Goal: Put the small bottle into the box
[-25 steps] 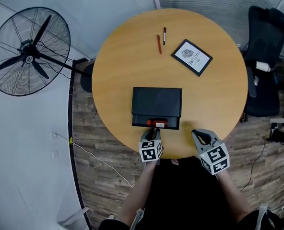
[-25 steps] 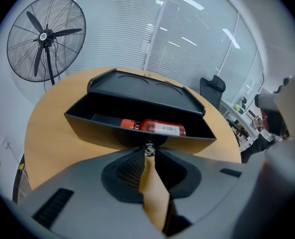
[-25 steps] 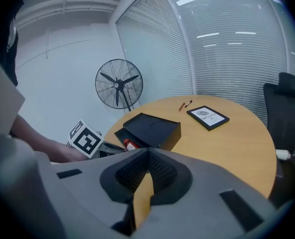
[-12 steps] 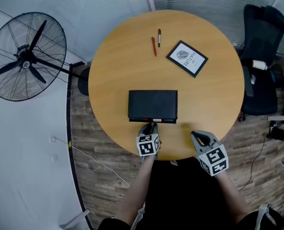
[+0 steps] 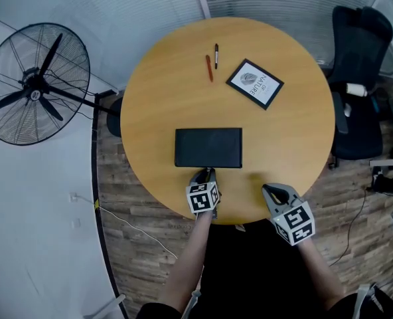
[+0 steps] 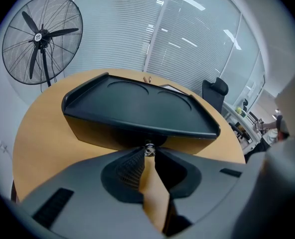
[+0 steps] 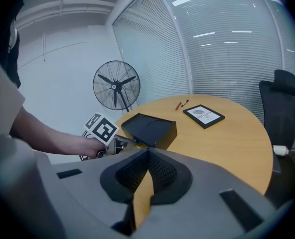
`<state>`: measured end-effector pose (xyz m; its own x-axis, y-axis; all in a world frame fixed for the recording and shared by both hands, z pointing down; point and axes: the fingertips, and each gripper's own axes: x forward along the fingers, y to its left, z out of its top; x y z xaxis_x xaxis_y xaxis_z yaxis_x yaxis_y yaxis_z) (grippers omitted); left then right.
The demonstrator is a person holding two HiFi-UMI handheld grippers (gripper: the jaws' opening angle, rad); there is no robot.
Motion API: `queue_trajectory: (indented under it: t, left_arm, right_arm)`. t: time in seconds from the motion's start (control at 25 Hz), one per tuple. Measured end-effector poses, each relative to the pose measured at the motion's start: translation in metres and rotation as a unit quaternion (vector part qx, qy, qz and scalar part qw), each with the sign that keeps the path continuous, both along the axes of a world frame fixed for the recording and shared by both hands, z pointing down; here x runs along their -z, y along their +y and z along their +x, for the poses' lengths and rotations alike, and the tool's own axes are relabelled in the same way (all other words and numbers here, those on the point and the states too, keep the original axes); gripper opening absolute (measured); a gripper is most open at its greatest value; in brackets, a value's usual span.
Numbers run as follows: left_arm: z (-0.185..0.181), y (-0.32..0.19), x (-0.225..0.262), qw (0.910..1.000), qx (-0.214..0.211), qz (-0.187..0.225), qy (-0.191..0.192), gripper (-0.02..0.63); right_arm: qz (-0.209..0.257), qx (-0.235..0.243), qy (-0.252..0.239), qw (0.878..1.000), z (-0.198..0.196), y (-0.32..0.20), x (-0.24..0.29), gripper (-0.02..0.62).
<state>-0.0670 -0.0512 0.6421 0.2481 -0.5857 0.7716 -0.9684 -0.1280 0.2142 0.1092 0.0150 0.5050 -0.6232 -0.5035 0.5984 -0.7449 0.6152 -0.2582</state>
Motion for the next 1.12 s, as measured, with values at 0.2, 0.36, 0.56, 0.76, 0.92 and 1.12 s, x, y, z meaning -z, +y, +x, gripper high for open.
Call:
queue_trajectory:
  t: [0.2, 0.36, 0.56, 0.76, 0.92, 1.12]
  left_arm:
    - [0.000, 0.000, 0.000, 1.0000, -0.001, 0.005, 0.000, 0.060]
    - [0.001, 0.003, -0.002, 0.9999, -0.010, 0.000, -0.009, 0.061]
    - [-0.002, 0.022, -0.005, 0.9996, -0.022, -0.014, -0.008, 0.061]
    - [-0.009, 0.042, 0.004, 0.9990, -0.042, -0.017, 0.000, 0.060]
    - [-0.020, 0.045, 0.023, 0.9984, -0.056, -0.002, 0.011, 0.060]
    - [-0.033, 0.047, 0.058, 0.9960, -0.076, 0.032, 0.036, 0.052]
  right_arm:
    - [-0.002, -0.004, 0.000, 1.000, 0.004, 0.002, -0.001, 0.009]
    - [-0.002, -0.007, -0.002, 1.000, 0.004, 0.006, -0.003, 0.009]
    - [0.003, -0.030, -0.009, 1.000, 0.003, 0.004, 0.002, 0.009]
    - [0.009, -0.056, -0.017, 0.998, -0.010, 0.005, 0.010, 0.009]
    - [0.016, -0.074, -0.024, 0.997, -0.025, 0.006, 0.021, 0.009]
    - [0.034, -0.094, -0.032, 0.994, -0.048, 0.011, 0.039, 0.009]
